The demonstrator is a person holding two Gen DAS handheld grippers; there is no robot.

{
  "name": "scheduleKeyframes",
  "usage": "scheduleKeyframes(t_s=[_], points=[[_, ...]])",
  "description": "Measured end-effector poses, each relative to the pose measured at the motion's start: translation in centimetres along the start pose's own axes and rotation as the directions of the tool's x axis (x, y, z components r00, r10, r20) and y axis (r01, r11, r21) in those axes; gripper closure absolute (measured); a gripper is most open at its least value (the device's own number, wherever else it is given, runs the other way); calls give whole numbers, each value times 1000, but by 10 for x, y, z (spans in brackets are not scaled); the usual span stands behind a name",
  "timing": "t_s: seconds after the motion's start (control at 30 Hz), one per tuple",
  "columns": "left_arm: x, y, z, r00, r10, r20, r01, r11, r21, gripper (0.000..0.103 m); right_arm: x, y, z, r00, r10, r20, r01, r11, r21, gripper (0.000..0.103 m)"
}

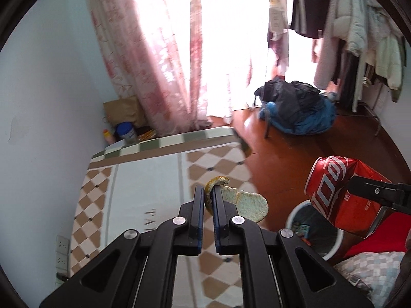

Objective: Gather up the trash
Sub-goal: 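Carry cola can and cracker piece over the bin and open both tools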

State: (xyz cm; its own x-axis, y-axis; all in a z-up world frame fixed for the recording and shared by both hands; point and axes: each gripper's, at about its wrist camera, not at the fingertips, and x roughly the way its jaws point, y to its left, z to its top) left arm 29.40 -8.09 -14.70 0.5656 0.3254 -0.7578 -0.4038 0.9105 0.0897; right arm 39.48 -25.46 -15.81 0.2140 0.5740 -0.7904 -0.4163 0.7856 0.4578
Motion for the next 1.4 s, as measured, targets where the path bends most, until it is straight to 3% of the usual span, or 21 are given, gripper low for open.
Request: scheduleKeyframes(t_s=[0.17,0.3,0.47,0.6,0.8,0.97,1.1,1.23,1.3,1.33,1.37,1.4], points=[[10,-66,7,995,-100,-16,100,993,58,99,-44,-58,0,997,-62,52,58,995,75,42],[38,-123,3,983,-171,-72,178,979,97,99,-63,-119,-5,989,-135,59,124,979,161,42],[86,-185,-8,959,-222,-175,245,961,128,99,-52,-194,-18,975,-221,-3,215,944,252,42],[130,-227,-26,941,-217,-258,266,948,174,99,-23,-256,-30,962,-260,-80,271,906,325,42],[189,-261,-51,914,-188,-359,273,940,204,99,31,-320,-46,945,-274,-178,323,866,381,42],[221,-276,-68,888,-175,-425,282,937,205,99,77,-350,-58,929,-275,-249,358,844,400,42],[237,-283,-74,866,-173,-469,294,935,198,97,104,-366,-63,920,-272,-284,372,833,409,42],[236,-285,-74,866,-176,-468,299,933,202,92,123,-377,-65,914,-266,-308,379,832,406,41],[237,-282,-74,857,-176,-484,295,938,181,92,131,-378,-65,909,-268,-319,386,831,402,41],[235,-279,-73,849,-191,-493,303,940,157,90,132,-378,-64,906,-276,-322,394,829,397,37],[236,-277,-72,851,-190,-490,298,942,154,85,131,-378,-64,905,-277,-323,395,829,395,24],[235,-275,-71,856,-181,-484,288,945,156,65,129,-378,-65,905,-276,-323,395,828,398,18]])
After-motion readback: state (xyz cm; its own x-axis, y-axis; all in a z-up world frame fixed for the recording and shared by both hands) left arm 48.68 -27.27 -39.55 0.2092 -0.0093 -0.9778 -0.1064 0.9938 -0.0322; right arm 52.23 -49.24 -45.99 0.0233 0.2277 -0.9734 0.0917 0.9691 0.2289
